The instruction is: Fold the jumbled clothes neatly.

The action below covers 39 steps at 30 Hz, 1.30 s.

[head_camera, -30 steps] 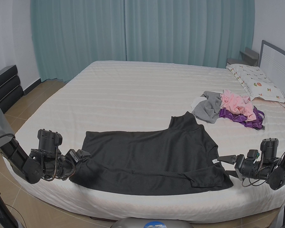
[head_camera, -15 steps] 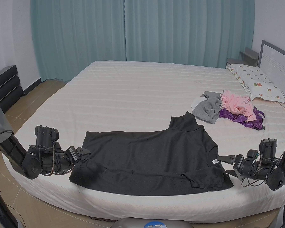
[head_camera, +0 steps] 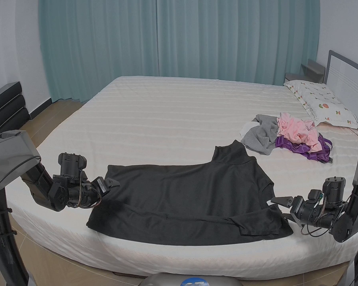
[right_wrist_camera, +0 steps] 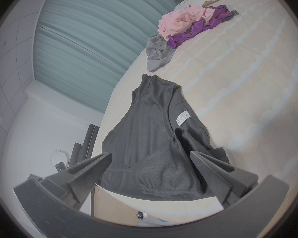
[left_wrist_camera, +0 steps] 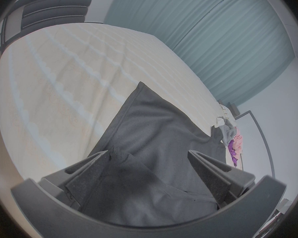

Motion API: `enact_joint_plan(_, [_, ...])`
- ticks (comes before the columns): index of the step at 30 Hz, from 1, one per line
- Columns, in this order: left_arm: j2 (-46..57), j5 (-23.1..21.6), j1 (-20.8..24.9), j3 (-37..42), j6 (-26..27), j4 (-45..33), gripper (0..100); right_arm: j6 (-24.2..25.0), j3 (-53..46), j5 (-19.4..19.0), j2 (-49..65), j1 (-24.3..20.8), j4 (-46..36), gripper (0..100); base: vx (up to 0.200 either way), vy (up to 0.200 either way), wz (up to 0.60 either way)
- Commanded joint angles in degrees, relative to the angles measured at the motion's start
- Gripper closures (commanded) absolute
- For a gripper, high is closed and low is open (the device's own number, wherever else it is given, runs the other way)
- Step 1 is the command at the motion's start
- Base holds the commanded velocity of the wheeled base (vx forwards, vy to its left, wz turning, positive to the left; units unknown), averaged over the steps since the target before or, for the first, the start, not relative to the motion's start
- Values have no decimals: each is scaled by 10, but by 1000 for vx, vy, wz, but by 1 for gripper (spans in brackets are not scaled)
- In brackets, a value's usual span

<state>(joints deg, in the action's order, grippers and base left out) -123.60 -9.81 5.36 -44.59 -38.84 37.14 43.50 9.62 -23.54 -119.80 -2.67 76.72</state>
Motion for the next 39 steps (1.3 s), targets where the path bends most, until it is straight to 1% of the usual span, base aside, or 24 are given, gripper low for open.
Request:
enact_joint_plan(1, [-27, 11, -1, -8, 3, 2, 0, 0, -2, 0, -9, -1, 0, 0, 0, 0, 0])
enact_joint_plan(14, [-41, 23, -1, -21, 3, 0, 0, 0, -2, 0, -9, -4, 1, 0, 0, 0, 0])
enact_joint_plan(15, [-44, 23, -2, -23, 3, 0, 100, 0, -3, 0, -9, -4, 1, 0, 0, 0, 0])
enact_joint_plan(22, [-40, 42, -4, -12, 3, -2, 100, 0, -4, 0, -9, -4, 1, 0, 0, 0, 0])
enact_joint_plan(26, [-27, 57, -16, 10, 3, -1, 100, -2, -3, 1, -8, -4, 4, 0, 0, 0, 0])
enact_joint_plan(31, [0, 57, -22, 30, 2, 1, 100, -2, 0, 2, -7, -12, 4, 0, 0, 0, 0])
enact_joint_plan(39, [28, 58, -23, 50, 2, 2, 100, -7, 12, 5, -3, -12, 4, 0, 0, 0, 0])
